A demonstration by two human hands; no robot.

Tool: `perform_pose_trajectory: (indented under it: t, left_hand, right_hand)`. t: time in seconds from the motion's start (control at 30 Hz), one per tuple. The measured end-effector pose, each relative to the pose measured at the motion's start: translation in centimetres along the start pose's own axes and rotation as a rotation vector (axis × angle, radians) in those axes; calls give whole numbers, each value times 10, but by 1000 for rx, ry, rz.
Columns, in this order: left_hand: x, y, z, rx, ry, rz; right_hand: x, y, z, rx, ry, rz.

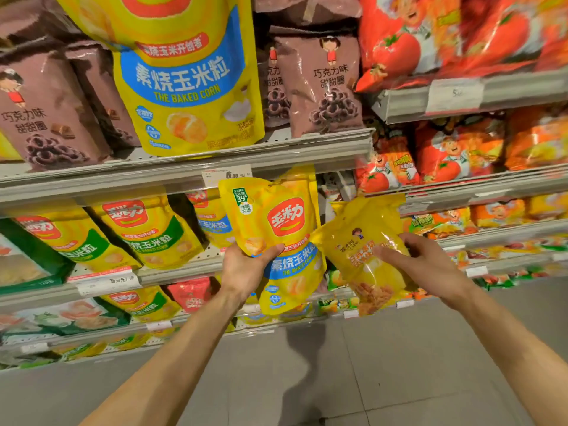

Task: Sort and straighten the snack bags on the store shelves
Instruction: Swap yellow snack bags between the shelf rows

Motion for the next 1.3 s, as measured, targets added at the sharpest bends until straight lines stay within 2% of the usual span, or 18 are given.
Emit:
perform_pose_trajectory:
  t: [0.13, 0.3, 0.47, 0.7, 0.9, 1.07, 1.3]
  left_hand:
    - [-29, -8, -14, 80, -18, -60]
    - [-36, -13, -26, 139, 18, 19]
    - [-44, -31, -12, 36, -2, -15]
    - [-50, -70, 8, -2, 32, 56]
    - [-55, -100, 8, 37, 65, 76]
    - [-54, -118, 5, 52, 109, 208]
    - [-58, -127, -1, 60, -37, 207]
  right_hand:
    - [5, 7, 6, -7, 96, 45]
    - [5, 4, 16, -25, 82, 29]
    - [0, -2, 20, -15, 39, 14]
    - [-8, -13, 10, -13, 55, 25]
    - [-17, -28, 4, -23, -2, -6]
    - [-22, -39, 7, 31, 19, 5]
    - [-35, -47, 1, 31, 121, 55]
Point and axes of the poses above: each hand's wrist, its own y-axis away from the middle knuckle, its own x-axis out of the back of the hand, z = x × y, the point moved 1 cm from there along -y, towards the middle knuckle, and after that the axes turned 10 degrees about y, right-handed, at the moved point
